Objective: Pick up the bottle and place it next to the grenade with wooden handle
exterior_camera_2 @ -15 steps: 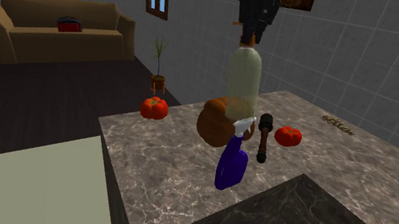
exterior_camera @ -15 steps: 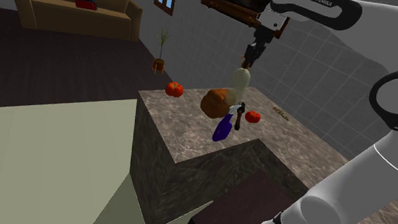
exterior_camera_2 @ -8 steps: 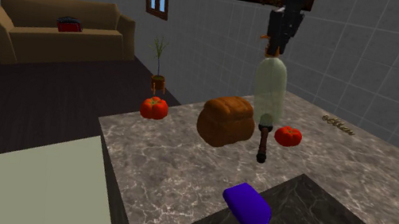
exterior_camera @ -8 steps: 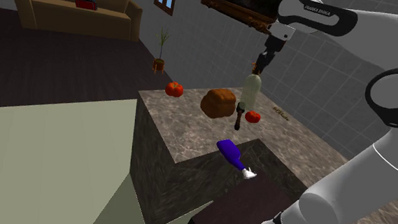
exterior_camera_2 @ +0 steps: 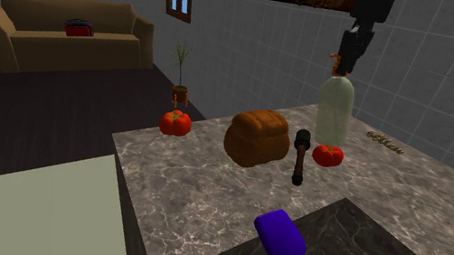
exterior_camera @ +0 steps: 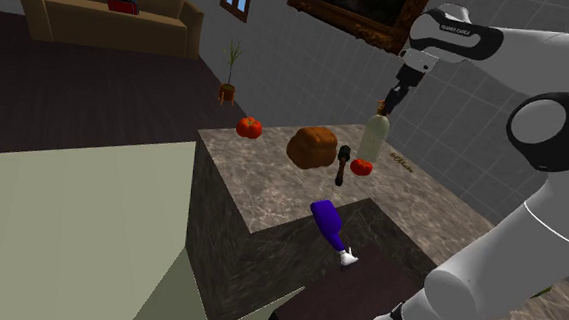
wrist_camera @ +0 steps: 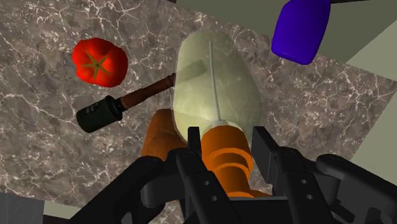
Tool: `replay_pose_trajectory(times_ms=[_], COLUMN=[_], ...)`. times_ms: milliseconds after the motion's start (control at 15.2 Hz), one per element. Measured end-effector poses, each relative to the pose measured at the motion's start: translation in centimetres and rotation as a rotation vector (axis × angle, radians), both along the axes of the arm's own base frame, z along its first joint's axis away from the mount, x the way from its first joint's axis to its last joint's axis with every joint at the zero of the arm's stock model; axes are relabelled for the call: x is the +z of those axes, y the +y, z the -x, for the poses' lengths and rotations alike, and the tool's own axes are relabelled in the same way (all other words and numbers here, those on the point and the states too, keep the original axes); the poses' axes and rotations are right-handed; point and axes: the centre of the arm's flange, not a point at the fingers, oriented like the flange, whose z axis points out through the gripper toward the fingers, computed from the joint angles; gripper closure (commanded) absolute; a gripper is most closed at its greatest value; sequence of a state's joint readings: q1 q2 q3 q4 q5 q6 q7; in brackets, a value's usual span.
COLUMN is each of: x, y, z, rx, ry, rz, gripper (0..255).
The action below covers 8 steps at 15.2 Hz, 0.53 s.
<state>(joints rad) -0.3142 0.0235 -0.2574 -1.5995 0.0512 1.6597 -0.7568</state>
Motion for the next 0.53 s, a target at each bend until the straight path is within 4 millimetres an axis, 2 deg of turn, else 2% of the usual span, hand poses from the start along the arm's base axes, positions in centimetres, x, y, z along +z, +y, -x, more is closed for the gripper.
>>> replay_pose_trajectory(times_ms=[528], x=[-2.8], y=[-9.5], z=[2.4], rx=[0.000], ry=[0.000], rz=[0.000], gripper=[255])
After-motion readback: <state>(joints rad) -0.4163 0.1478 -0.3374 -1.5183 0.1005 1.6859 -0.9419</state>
